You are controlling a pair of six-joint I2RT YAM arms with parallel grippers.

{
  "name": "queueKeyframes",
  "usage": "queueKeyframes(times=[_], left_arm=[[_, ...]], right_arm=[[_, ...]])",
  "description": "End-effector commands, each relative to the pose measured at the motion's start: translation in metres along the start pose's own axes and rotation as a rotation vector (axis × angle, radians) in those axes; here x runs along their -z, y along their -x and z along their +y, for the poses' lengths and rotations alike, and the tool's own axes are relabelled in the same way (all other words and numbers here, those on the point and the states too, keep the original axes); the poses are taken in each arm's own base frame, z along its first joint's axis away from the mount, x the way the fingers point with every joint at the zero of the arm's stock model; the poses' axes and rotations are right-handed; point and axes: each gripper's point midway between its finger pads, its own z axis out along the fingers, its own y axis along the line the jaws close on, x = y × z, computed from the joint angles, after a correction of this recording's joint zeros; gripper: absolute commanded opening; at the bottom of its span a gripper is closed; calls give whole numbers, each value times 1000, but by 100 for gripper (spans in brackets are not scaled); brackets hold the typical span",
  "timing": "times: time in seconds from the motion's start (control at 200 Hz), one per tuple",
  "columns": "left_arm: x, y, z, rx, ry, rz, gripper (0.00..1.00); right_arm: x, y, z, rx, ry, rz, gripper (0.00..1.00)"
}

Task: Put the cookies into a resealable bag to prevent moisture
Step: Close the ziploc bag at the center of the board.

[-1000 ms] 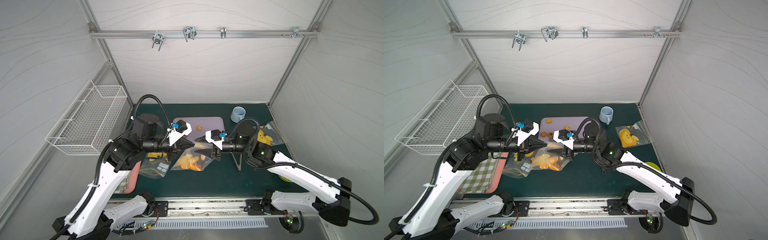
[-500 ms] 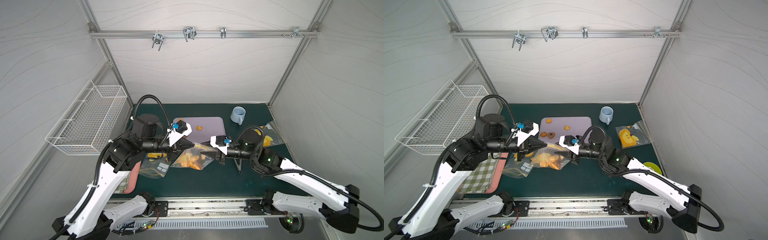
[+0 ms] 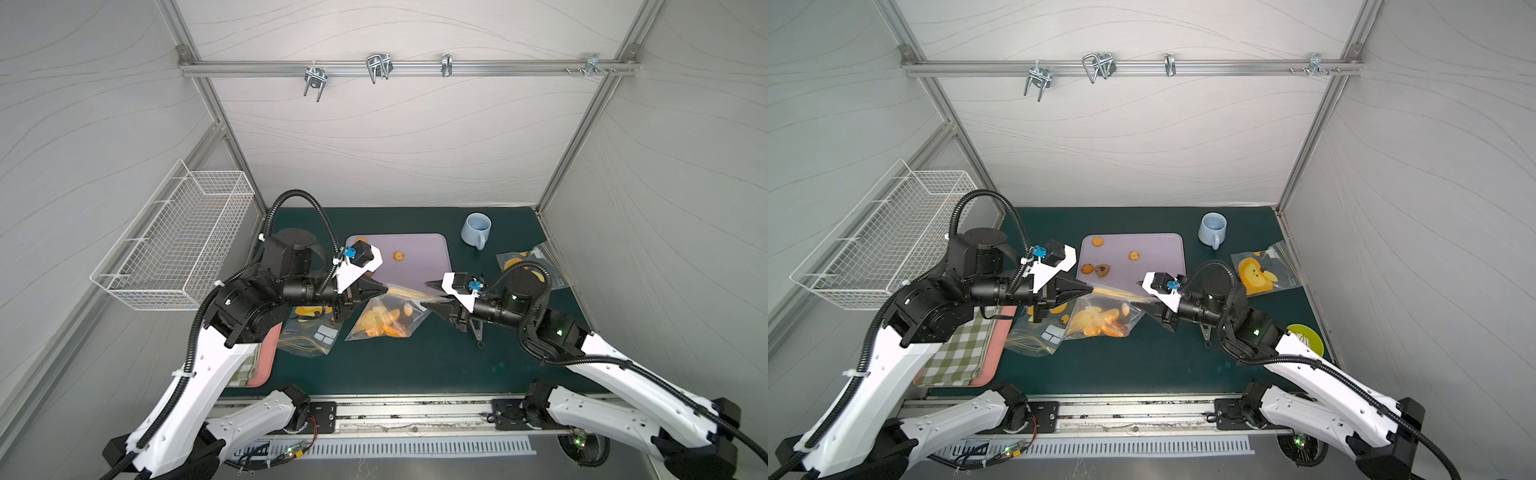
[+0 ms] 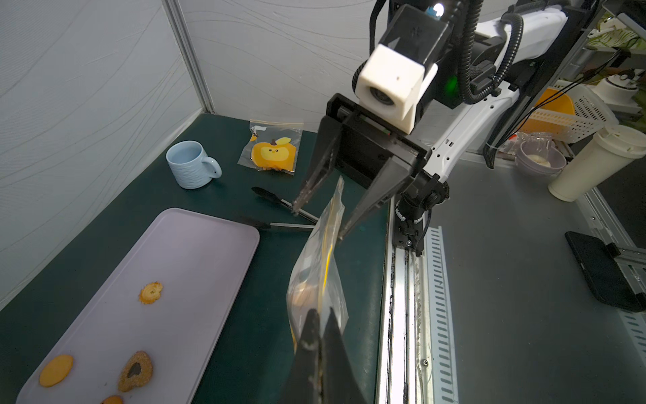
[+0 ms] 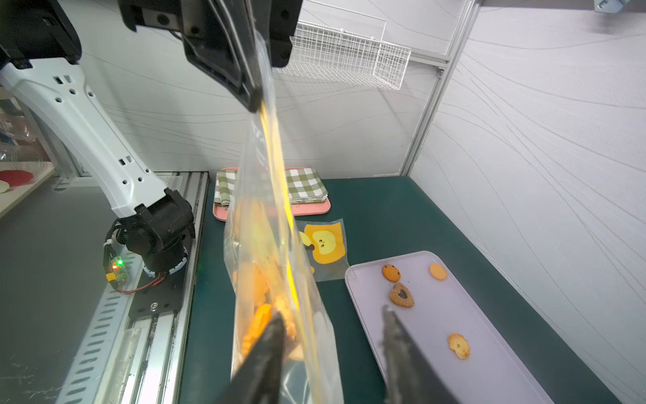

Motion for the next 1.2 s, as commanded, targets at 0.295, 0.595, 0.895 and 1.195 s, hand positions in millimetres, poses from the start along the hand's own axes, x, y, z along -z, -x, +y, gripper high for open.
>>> queueKeyframes(times=[0.295, 0.595, 0.895, 1.195], left_arm=[[15, 21, -6, -80, 18, -62, 0], [17, 19, -3, -87, 44, -57, 0], [17, 19, -4, -85, 37, -60, 0], [13, 21, -5, -76, 13, -65, 0]], right_arm=[[11, -21, 2, -29, -5, 52, 49], [18, -12, 4, -33, 2, 21, 23], [19, -9, 6, -38, 20, 25, 0], [1, 19, 7, -34, 108, -28, 0]])
